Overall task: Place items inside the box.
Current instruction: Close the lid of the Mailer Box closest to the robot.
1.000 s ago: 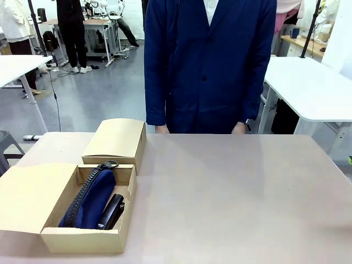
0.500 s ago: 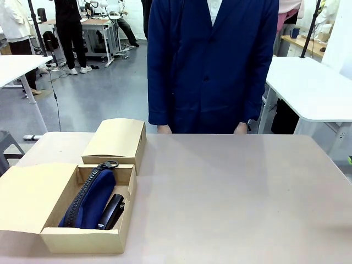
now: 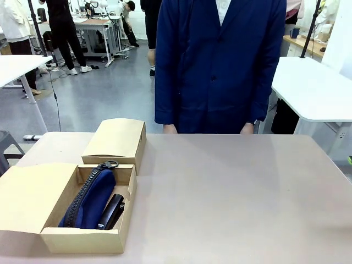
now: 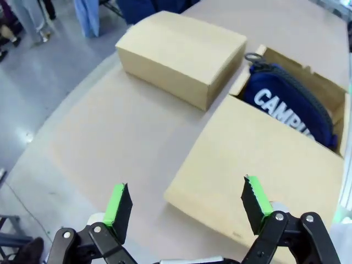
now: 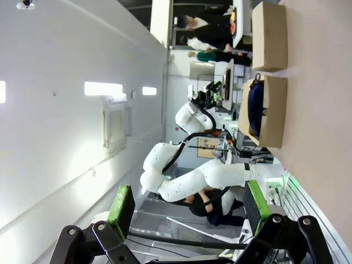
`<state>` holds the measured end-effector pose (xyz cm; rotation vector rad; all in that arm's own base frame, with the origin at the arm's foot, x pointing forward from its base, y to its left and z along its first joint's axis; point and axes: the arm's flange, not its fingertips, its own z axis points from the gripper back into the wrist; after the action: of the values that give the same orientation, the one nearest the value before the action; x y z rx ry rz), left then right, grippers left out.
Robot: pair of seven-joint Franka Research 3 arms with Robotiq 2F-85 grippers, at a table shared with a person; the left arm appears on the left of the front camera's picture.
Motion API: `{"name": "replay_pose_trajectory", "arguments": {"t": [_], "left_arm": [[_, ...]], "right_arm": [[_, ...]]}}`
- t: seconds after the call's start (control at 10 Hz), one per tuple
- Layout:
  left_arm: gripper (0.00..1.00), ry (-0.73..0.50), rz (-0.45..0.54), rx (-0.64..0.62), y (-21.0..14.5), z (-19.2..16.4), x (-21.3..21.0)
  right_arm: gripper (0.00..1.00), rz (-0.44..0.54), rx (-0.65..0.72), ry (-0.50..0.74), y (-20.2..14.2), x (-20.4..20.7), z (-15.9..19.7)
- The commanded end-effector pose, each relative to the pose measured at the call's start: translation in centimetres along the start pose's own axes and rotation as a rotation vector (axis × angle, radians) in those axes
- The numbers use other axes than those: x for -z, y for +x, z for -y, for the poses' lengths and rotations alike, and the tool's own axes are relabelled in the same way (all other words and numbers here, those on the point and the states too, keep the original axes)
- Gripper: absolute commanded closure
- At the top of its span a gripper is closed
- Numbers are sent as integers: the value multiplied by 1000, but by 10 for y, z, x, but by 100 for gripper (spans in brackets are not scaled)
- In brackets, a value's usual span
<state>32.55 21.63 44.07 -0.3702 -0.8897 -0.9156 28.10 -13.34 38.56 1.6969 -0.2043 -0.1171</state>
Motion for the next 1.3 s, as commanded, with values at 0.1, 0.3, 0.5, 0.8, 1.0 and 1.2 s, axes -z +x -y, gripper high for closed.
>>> {"name": "replay_pose_trajectory", "arguments": {"t": [0.1, 0.3, 0.5, 0.8, 1.0, 1.2], "left_arm": [[0, -56, -49, 32, -49, -36, -35], [0, -62, -137, 16, -74, -36, -11], [0, -57, -237, 60, -100, -35, 8], [0, -122, -317, 60, -129, -23, 37], [0, -207, -258, 80, -134, -3, 54], [0, -273, -208, 108, -133, 13, 65]], "right_arm": [[0, 2, -15, 15, 3, 1, -3], [0, 2, -15, 15, 3, 1, -3], [0, 2, -15, 15, 3, 1, -3], [0, 2, -15, 15, 3, 1, -3], [0, 2, -15, 15, 3, 1, -3], [0, 2, -15, 15, 3, 1, -3]]}}
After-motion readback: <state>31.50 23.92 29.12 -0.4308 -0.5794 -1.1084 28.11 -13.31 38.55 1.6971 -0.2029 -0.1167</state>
